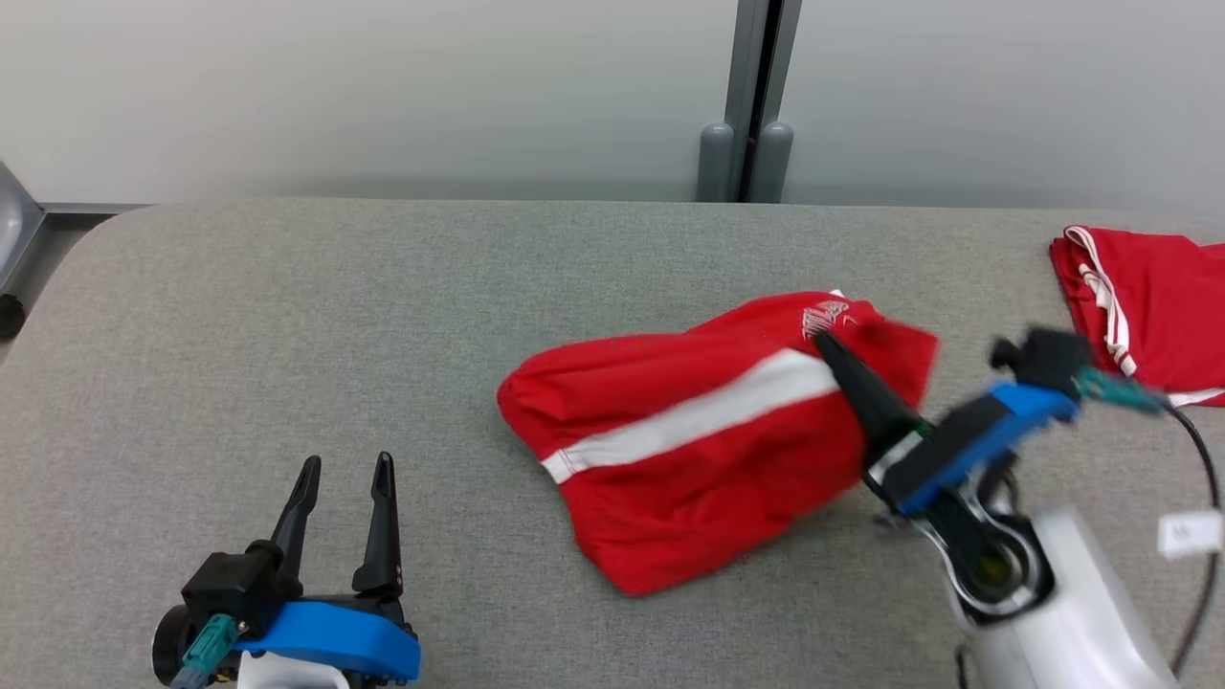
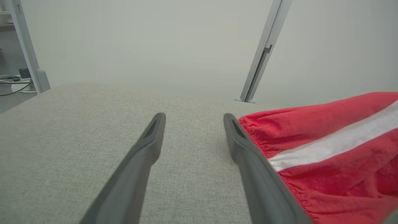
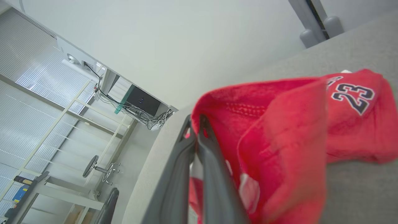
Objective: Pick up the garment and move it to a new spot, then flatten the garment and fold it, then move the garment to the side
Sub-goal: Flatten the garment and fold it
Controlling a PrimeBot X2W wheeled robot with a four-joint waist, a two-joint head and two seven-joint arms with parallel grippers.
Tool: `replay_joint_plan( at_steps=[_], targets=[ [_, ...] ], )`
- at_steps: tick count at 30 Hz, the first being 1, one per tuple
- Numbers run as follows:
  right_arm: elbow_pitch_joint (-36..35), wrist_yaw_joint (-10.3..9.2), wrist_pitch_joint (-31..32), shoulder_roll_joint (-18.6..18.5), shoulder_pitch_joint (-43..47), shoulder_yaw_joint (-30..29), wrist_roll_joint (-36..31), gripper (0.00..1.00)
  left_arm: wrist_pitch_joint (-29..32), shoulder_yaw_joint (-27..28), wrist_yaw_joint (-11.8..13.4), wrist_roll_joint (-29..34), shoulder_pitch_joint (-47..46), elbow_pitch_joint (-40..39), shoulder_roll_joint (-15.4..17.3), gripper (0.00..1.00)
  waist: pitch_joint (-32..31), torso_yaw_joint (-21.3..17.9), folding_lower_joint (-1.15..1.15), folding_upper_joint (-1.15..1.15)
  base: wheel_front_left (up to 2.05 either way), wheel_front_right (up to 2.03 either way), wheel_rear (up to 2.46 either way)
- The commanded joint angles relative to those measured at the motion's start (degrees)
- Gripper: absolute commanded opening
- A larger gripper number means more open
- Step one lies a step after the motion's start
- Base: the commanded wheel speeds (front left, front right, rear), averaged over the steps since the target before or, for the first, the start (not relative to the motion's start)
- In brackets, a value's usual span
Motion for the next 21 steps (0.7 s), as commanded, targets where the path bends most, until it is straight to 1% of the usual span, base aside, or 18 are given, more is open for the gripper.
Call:
replay_joint_plan(
  at_steps=[1,5,7,8,9,13,16,19,21],
  targets=[
    [-1.8,0.03,0.9,-0.3,4.2,-2.9,-2.1,0.00,-0.3,0.0,-0.2,0.5,0.4,-0.1,-0.1,1.00,0.0,0.1,0.00,0.00,0.00,0.00,0.00],
    [-5.3,0.03,3.1,-0.2,12.8,-11.3,-6.1,0.00,-0.3,0.3,-0.4,0.4,0.3,-0.1,-0.1,1.00,0.4,-0.1,0.00,0.00,0.00,0.00,0.00],
    [-5.6,0.03,2.5,-0.3,16.0,-15.1,-8.3,0.00,-0.3,0.6,-0.4,0.4,0.2,-0.1,0.0,1.00,0.7,-0.3,0.00,0.00,0.00,0.00,0.00],
    [-5.3,0.03,2.2,-0.3,17.0,-16.6,-9.3,0.39,-0.3,0.7,-0.5,0.4,0.2,-0.2,0.0,1.00,0.8,-0.6,0.00,0.00,0.00,0.00,0.00],
    [-5.0,0.03,1.6,-0.3,17.6,-18.1,-10.2,1.00,-0.3,0.8,-0.5,0.4,0.1,-0.1,0.1,1.00,0.9,-0.8,0.00,0.00,0.00,0.00,0.00],
    [-2.9,0.03,-0.9,-0.2,17.9,-24.0,-16.6,1.00,-0.3,0.9,-0.7,0.5,-0.5,0.1,0.1,1.00,1.0,-1.7,0.00,0.00,0.00,0.00,0.00],
    [-2.6,0.03,-0.9,-0.2,17.0,-25.9,-20.3,1.00,-0.3,0.7,-0.8,0.6,-0.6,0.3,0.0,1.00,1.0,-2.3,0.00,0.00,0.00,0.00,0.00],
    [-5.4,0.03,-1.8,-0.3,17.1,-26.6,-25.3,1.00,-0.3,0.6,-0.9,0.7,-0.8,0.5,-0.2,1.00,0.9,-2.7,0.00,0.00,0.00,0.00,0.00],
    [-8.6,0.03,-3.4,-0.2,18.0,-26.4,-28.8,1.00,-0.3,0.6,-1.0,0.8,-0.8,0.6,-0.2,1.00,0.8,-2.9,0.00,0.00,0.00,0.00,0.00]
  ],
)
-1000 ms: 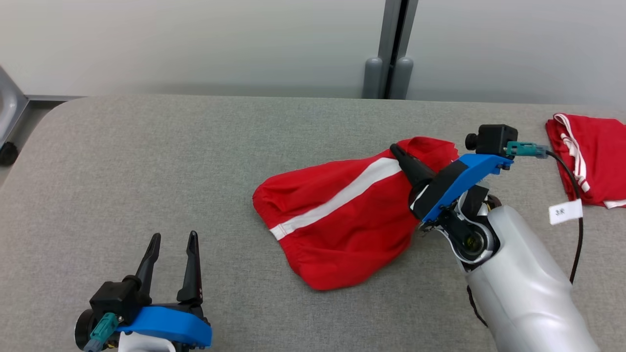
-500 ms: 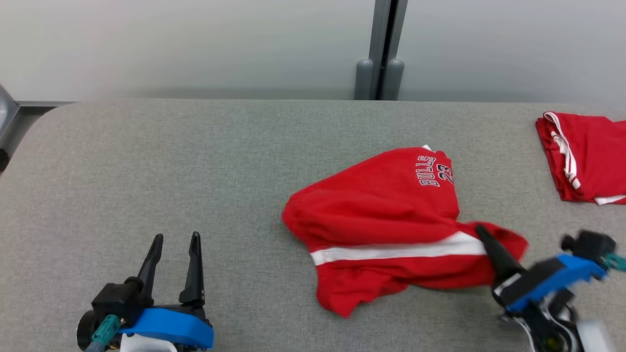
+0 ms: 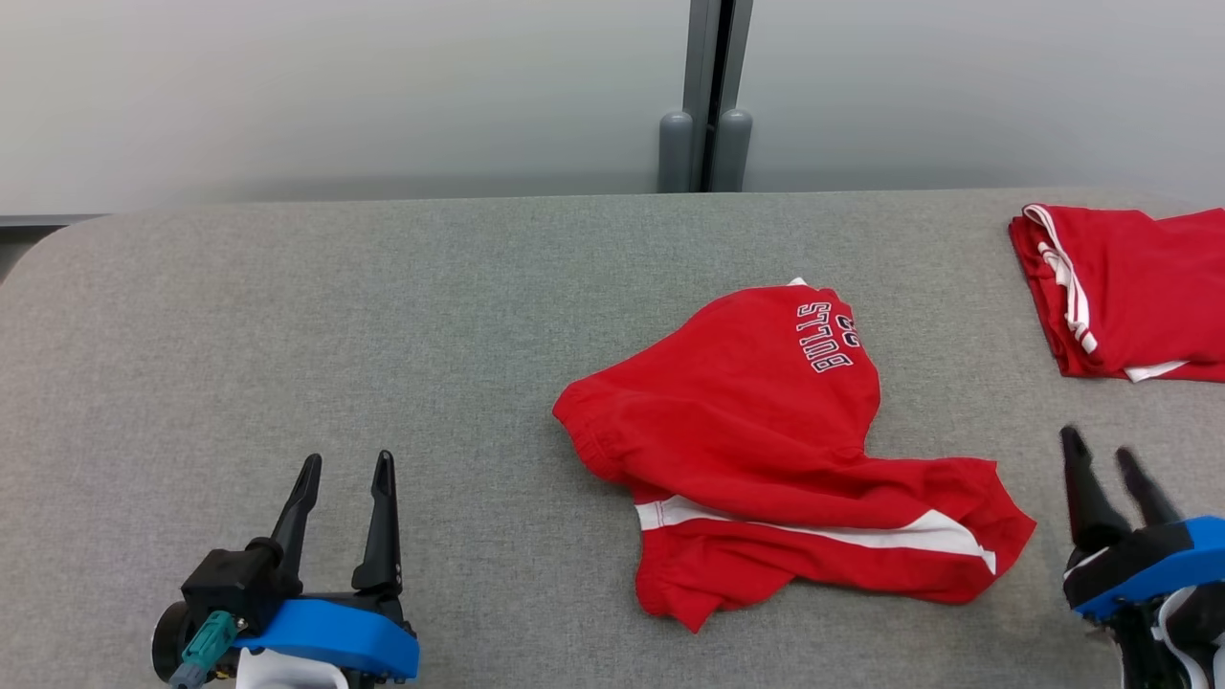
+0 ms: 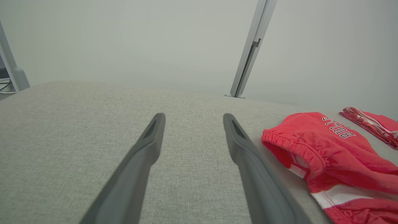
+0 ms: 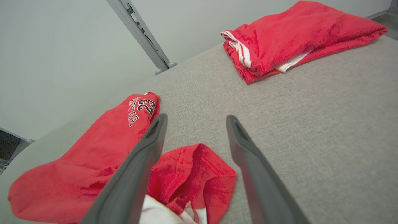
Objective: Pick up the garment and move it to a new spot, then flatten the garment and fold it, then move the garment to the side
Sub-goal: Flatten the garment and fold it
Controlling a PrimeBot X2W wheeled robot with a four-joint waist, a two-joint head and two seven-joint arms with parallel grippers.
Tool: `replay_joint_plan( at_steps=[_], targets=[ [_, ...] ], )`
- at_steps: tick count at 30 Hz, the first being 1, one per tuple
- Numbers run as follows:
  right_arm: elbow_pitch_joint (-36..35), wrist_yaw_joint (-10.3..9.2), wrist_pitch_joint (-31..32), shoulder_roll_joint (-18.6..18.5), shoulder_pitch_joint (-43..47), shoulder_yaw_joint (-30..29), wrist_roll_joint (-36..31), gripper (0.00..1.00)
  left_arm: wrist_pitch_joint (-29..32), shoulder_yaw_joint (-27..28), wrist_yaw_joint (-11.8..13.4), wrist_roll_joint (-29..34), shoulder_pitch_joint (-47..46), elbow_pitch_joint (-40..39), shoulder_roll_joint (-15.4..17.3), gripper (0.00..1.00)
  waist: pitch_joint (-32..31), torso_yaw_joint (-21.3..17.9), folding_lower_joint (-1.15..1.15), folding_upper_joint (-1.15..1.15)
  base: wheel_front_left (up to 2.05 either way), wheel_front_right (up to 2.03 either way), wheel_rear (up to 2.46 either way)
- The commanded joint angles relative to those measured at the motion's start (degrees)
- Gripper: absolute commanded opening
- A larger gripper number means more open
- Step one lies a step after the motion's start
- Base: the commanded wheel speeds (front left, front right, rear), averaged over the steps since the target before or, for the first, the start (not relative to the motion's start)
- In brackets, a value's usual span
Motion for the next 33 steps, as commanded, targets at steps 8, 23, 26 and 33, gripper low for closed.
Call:
replay_joint_plan(
  at_steps=[8,23,26,33],
  targets=[
    [-13.1,0.02,-15.6,-0.2,5.6,7.6,-17.7,1.00,-0.2,-0.3,-0.5,0.5,0.0,0.8,-0.2,1.00,-1.1,-0.5,0.00,-0.01,0.00,0.00,0.00],
    [-7.4,0.03,-24.3,-0.2,9.0,11.9,-17.3,1.00,-0.3,-0.8,-0.7,0.1,2.1,2.3,0.6,1.00,-3.8,-0.9,0.00,-0.01,0.00,0.00,0.00],
    [-6.1,0.03,-24.1,-0.2,8.8,12.0,-16.3,1.00,-0.3,-1.0,-0.5,0.4,2.1,2.4,0.4,1.00,-3.8,-1.1,0.00,-0.01,0.00,0.00,0.00],
    [-4.0,0.03,-23.4,-0.2,7.5,13.2,-14.6,1.00,1.1,-3.4,-0.9,0.3,0.6,3.1,0.0,1.00,-3.2,-1.6,0.00,-0.01,0.00,0.00,0.00]
  ],
)
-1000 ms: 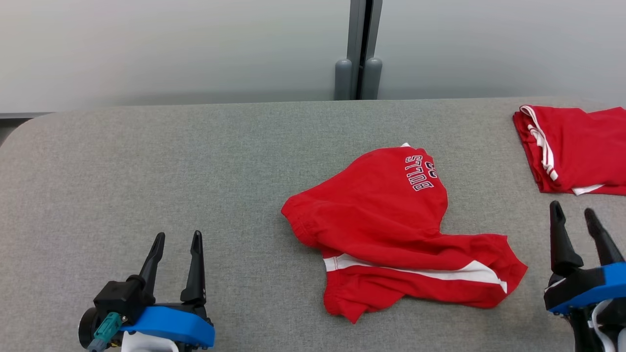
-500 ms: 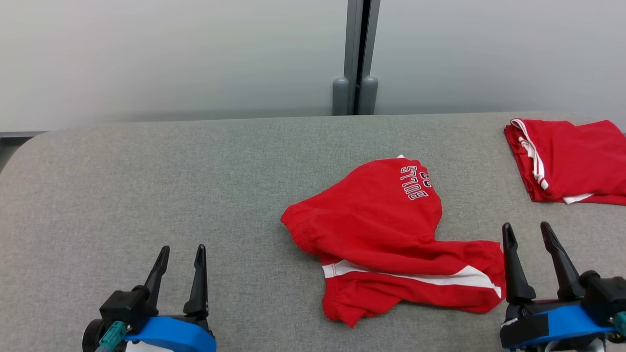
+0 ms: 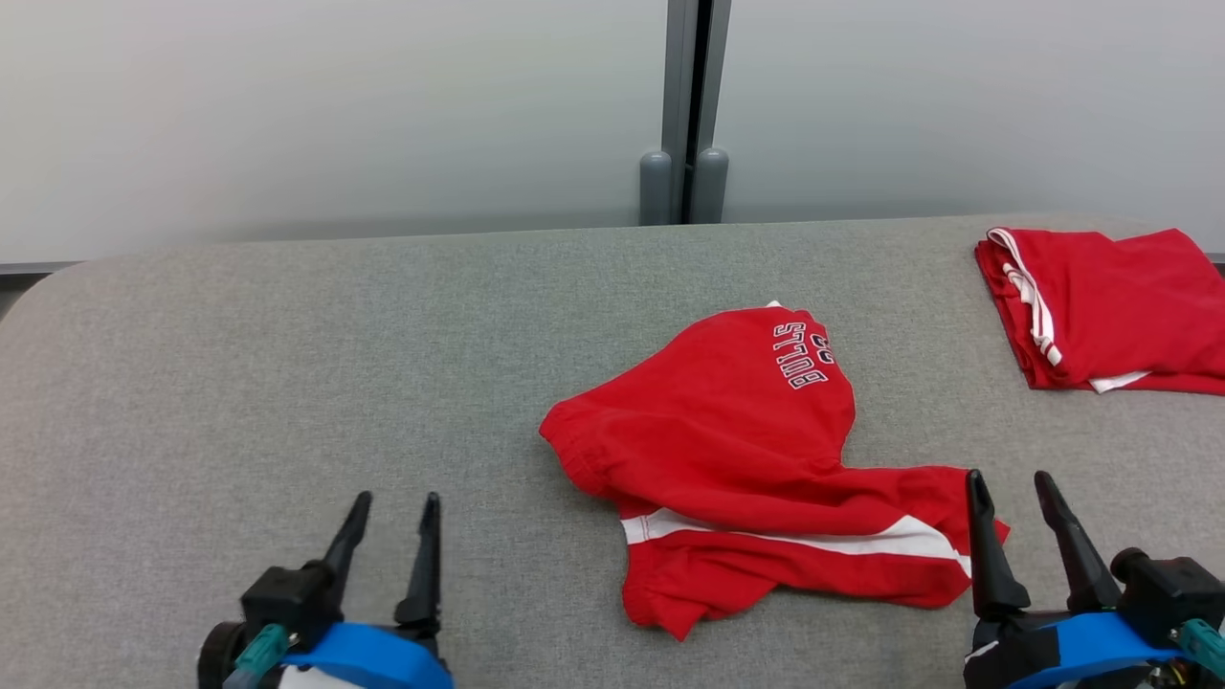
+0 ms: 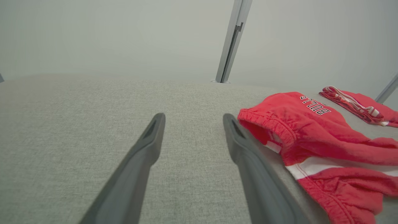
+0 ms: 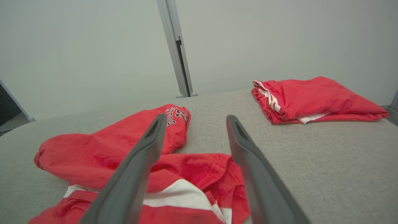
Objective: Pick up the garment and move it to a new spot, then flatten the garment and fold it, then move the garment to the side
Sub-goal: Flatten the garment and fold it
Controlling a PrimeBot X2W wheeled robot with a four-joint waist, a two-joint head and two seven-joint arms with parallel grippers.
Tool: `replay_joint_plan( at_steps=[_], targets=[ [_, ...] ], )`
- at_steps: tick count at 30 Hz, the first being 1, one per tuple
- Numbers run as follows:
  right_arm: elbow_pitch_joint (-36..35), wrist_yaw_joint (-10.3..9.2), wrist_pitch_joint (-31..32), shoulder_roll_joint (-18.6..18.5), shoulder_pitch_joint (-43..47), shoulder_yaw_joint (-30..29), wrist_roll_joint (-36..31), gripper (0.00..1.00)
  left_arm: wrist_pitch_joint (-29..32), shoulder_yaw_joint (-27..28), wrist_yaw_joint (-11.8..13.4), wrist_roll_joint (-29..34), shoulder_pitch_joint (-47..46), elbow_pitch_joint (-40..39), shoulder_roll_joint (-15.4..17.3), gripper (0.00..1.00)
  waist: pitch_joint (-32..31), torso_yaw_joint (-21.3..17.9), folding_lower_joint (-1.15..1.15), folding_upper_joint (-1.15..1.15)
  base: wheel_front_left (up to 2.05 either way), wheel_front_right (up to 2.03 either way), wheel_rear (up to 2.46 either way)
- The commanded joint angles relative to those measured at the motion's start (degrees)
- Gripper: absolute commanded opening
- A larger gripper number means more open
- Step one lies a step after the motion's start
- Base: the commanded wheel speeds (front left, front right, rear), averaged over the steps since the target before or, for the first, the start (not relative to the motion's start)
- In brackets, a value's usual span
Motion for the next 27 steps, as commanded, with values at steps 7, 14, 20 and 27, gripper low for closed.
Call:
replay_joint_plan(
  at_steps=[7,14,20,27],
  targets=[
    [1.2,0.03,0.0,-0.2,-1.7,1.4,1.1,1.00,4.5,-8.6,-1.0,-2.2,-4.5,1.8,-1.5,1.00,1.3,-1.1,0.00,0.00,0.00,0.00,0.00],
    [1.4,0.03,-0.5,-0.2,-3.2,1.9,0.8,1.00,16.2,-20.9,-1.0,-12.6,-10.5,5.9,-2.5,1.00,3.0,-2.9,0.00,0.00,0.00,0.00,0.00],
    [1.7,0.02,-0.9,-0.2,-3.9,3.1,1.8,1.00,20.7,-22.6,1.7,-13.1,-16.1,13.3,-1.9,1.00,4.4,-5.4,0.00,0.00,0.00,0.00,0.00],
    [2.2,0.03,-1.5,-0.2,-4.5,2.9,2.4,1.00,21.6,-22.5,3.5,-14.0,-19.1,17.5,-2.8,1.00,5.5,-7.0,0.00,0.00,0.00,0.00,0.00]
  ],
)
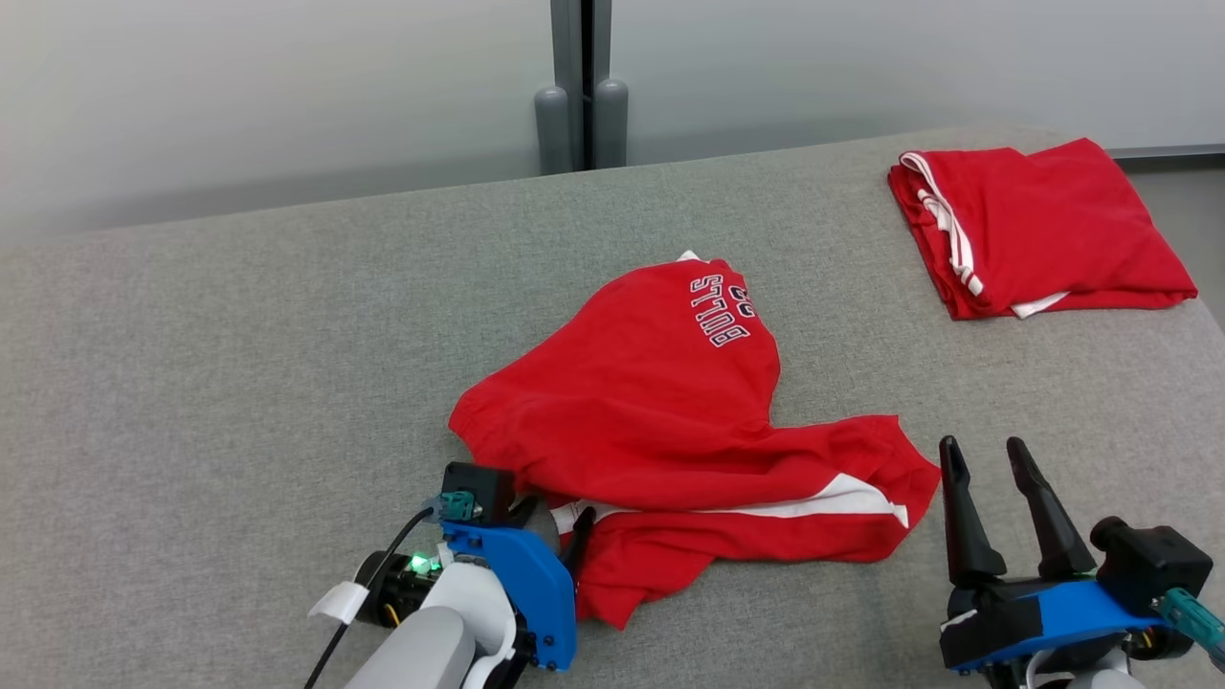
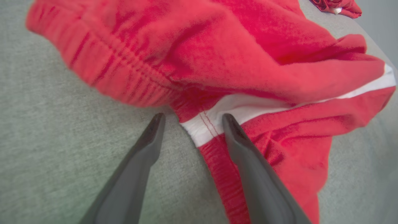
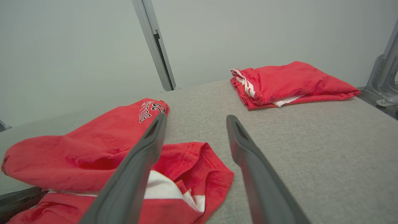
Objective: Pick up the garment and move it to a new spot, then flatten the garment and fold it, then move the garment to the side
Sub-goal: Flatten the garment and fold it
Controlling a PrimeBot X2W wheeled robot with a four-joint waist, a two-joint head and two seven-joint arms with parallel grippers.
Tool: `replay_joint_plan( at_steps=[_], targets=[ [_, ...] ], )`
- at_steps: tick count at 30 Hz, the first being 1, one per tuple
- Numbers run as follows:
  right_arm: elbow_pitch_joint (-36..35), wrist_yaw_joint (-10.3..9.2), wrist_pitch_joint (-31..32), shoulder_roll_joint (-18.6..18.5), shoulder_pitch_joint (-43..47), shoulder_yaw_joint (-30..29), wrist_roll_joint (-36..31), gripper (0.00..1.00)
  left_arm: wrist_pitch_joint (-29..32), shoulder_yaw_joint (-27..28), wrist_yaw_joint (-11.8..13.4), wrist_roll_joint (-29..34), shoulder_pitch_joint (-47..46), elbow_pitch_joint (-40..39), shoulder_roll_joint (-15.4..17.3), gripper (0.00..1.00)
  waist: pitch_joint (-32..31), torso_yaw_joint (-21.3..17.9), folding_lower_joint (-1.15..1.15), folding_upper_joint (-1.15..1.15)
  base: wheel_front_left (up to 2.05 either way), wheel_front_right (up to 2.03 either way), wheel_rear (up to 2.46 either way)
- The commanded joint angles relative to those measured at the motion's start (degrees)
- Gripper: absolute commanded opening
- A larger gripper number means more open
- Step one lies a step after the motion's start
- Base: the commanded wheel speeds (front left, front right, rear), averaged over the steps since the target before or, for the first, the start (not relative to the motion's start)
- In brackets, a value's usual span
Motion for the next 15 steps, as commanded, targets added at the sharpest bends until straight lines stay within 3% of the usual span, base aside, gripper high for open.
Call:
replay_joint_plan(
  at_steps=[1,5,6,7,11,15],
  targets=[
    [0.2,0.03,-0.3,-0.2,-0.9,0.4,1.3,1.00,0.4,-0.2,0.9,0.5,-1.5,0.9,0.2,1.00,0.2,-0.2,0.00,0.00,0.00,0.00,0.00],
    [0.2,0.03,-0.5,-0.2,-1.2,1.4,2.1,1.00,1.7,-1.5,1.2,1.0,-2.1,2.8,0.1,1.00,0.6,-0.6,0.00,0.00,0.00,0.00,0.00],
    [0.3,0.03,-0.5,-0.2,-1.3,1.4,2.2,1.00,2.0,-1.8,0.7,1.0,-2.2,3.0,0.0,0.46,0.6,-0.6,0.00,0.00,0.00,0.00,0.00],
    [0.3,0.03,-0.5,-0.2,-1.3,1.3,2.2,1.00,2.1,-2.0,0.2,0.8,-2.3,3.2,0.0,0.00,0.6,-0.5,0.00,0.00,0.00,0.00,0.00],
    [0.5,0.03,-0.7,-0.2,-1.0,0.8,1.8,1.00,1.1,-1.9,-0.8,-0.2,-1.6,2.6,0.0,0.00,0.2,0.1,0.00,0.00,0.00,0.00,0.00],
    [0.4,0.03,-0.5,-0.2,-0.7,0.9,1.5,1.00,-2.2,0.0,0.3,-1.0,-0.5,-0.1,1.8,0.00,-0.3,1.1,0.00,0.00,0.00,0.00,0.00]
  ],
)
